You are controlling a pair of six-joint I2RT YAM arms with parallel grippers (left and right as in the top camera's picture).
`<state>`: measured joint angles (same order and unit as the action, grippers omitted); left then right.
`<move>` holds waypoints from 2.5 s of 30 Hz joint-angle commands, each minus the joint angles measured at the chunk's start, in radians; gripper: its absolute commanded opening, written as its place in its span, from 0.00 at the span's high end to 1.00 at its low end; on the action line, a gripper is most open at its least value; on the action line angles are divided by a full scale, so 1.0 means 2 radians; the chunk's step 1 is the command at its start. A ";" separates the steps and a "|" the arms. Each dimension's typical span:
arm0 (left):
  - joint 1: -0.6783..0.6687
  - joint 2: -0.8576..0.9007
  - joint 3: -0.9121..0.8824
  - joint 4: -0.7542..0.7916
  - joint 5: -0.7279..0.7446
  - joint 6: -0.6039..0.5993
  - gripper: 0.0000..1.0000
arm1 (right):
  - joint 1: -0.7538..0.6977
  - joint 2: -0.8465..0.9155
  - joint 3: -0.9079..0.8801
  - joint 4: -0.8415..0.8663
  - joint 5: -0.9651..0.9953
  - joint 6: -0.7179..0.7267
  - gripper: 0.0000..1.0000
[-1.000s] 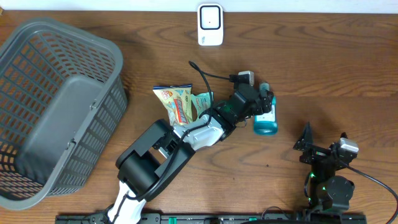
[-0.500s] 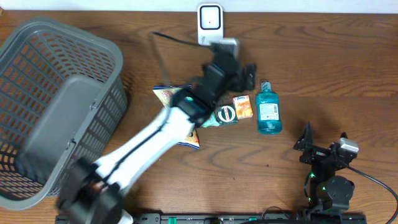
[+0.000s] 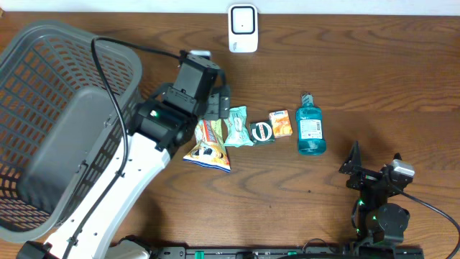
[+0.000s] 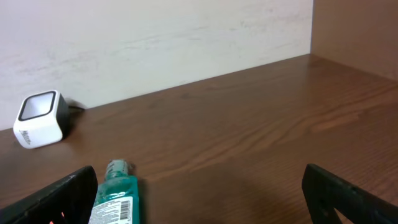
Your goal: Scan the item barcode
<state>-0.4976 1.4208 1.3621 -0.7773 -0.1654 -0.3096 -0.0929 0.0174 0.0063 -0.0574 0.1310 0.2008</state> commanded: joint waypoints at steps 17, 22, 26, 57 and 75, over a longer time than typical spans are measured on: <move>0.261 -0.001 -0.002 -0.003 0.119 0.048 0.04 | 0.004 -0.002 0.000 -0.002 0.003 0.002 0.01; 0.234 -0.022 0.007 0.001 0.135 0.048 0.04 | 0.004 -0.002 0.000 -0.002 0.003 0.002 0.01; 0.206 -0.060 0.033 0.035 0.135 0.050 0.02 | 0.004 -0.002 0.000 -0.002 0.003 0.002 0.01; 0.163 -0.481 0.039 0.173 0.135 0.170 0.02 | 0.004 -0.002 0.000 -0.002 0.003 0.002 0.01; 0.304 -0.643 -0.039 0.235 0.141 0.280 0.02 | 0.004 -0.002 0.000 -0.002 0.002 0.002 0.01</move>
<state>0.1066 0.1616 1.2888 -0.3134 0.1005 0.2138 -0.0929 0.0174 0.0063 -0.0574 0.1307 0.2008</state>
